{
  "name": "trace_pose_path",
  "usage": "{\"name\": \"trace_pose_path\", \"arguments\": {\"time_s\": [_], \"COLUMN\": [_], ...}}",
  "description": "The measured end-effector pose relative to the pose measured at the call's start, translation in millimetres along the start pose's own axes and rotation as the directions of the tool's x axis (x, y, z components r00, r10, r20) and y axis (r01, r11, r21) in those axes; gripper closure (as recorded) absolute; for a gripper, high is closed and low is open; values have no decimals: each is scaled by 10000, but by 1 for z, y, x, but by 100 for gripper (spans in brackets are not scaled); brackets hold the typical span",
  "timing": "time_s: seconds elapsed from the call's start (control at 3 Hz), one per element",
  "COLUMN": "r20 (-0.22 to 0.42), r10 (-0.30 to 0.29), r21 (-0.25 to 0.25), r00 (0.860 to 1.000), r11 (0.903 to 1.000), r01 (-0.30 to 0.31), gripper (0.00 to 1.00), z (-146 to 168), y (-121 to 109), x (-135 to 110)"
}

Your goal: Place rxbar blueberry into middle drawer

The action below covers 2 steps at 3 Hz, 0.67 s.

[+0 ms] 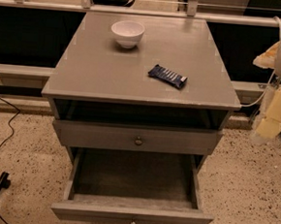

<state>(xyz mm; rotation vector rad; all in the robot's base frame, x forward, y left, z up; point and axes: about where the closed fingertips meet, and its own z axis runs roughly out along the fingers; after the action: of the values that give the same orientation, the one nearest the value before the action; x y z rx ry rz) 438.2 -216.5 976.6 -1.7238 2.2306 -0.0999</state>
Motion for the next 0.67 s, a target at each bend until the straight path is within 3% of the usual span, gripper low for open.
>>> {"name": "trace_pose_path", "arguments": {"time_s": [0.33,0.67], "r20": [1,724], "r10": [0,-88], "r21": [0,-277], "r00": [10000,9973], "r11": [10000,9996], "r01": [0,108], "gripper": [0,0], "z": [0,23], "y": [0,-12], "x": [0,-20]}}
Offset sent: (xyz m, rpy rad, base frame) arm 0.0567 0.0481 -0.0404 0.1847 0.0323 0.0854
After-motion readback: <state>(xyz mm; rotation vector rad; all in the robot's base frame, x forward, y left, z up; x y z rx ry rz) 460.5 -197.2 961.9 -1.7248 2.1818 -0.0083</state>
